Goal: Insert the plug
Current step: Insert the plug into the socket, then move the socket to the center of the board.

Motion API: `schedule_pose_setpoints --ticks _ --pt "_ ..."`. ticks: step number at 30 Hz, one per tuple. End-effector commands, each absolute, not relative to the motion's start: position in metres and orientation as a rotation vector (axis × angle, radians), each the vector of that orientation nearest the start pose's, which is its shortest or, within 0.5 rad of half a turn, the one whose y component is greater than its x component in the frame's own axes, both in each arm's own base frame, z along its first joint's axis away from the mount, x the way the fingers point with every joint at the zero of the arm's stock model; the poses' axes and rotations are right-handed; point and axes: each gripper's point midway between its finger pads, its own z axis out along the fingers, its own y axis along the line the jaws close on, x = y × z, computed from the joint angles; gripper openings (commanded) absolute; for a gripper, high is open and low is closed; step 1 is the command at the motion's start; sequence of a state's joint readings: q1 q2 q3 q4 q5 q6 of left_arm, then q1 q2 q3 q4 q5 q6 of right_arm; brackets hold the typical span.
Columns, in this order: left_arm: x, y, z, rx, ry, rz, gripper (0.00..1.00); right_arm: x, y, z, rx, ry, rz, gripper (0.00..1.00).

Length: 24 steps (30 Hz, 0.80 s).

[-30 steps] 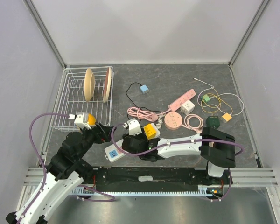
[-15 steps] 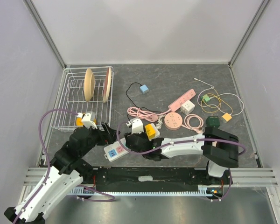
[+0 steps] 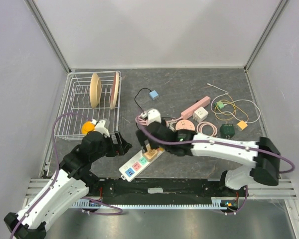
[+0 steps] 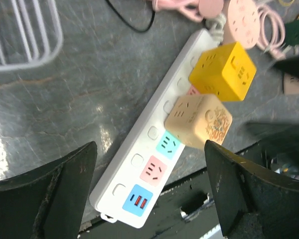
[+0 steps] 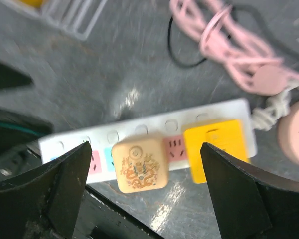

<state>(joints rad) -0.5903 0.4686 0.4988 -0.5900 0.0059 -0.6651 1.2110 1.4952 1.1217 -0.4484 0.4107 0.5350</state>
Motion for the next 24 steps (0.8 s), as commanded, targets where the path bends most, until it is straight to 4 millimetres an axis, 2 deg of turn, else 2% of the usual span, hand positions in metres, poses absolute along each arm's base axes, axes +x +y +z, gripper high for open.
schedule_pose_setpoints --ticks 1,3,4,5,6,7,9,10,12,13,14,17,21,22,24 --pt "0.153 -0.167 0.139 -0.024 2.336 -0.854 0.95 0.223 0.311 0.211 -0.380 2.180 0.491 0.98" --pt "0.147 -0.174 0.132 0.029 2.401 -0.877 0.95 0.235 0.289 0.209 -0.319 2.190 0.476 0.98" --pt "0.146 -0.177 0.132 0.057 2.411 -0.890 0.95 0.248 0.269 0.217 -0.248 2.172 0.462 0.98" --pt "0.144 -0.179 0.128 0.081 2.441 -0.888 0.95 0.254 0.258 0.216 -0.219 2.172 0.450 0.98" --pt "0.140 -0.182 0.129 0.147 2.444 -0.907 0.95 0.257 0.247 0.211 -0.198 2.180 0.434 0.98" --pt "0.139 -0.185 0.131 0.182 2.443 -0.913 0.95 0.267 0.231 0.214 -0.151 2.178 0.437 0.98" --pt "0.133 -0.191 0.129 0.292 2.447 -0.912 0.96 0.274 0.213 0.207 -0.120 2.190 0.419 0.98" --pt "0.132 -0.193 0.130 0.332 2.441 -0.908 0.97 0.280 0.200 0.210 -0.083 2.182 0.427 0.98" --pt "0.126 -0.197 0.122 0.408 2.459 -0.862 0.98 0.284 0.192 0.204 -0.067 2.182 0.446 0.98" --pt "0.124 -0.199 0.119 0.425 2.472 -0.847 0.99 0.289 0.182 0.203 -0.034 2.178 0.447 0.98" --pt "0.115 -0.205 0.113 0.477 2.495 -0.840 0.99 0.288 0.182 0.201 -0.041 2.188 0.481 0.98" --pt "0.105 -0.210 0.093 0.477 2.586 -0.762 1.00 0.294 0.169 0.194 -0.010 2.199 0.488 0.98" --pt "0.108 -0.215 0.072 0.397 2.616 -0.651 0.99 0.300 0.145 0.182 0.058 2.211 0.462 0.98" --pt "0.109 -0.214 0.064 0.381 2.626 -0.619 0.99 0.305 0.134 0.181 0.100 2.207 0.449 0.98" --pt "0.112 -0.220 0.060 0.342 2.619 -0.622 0.98 0.308 0.123 0.176 0.140 2.215 0.461 0.98"
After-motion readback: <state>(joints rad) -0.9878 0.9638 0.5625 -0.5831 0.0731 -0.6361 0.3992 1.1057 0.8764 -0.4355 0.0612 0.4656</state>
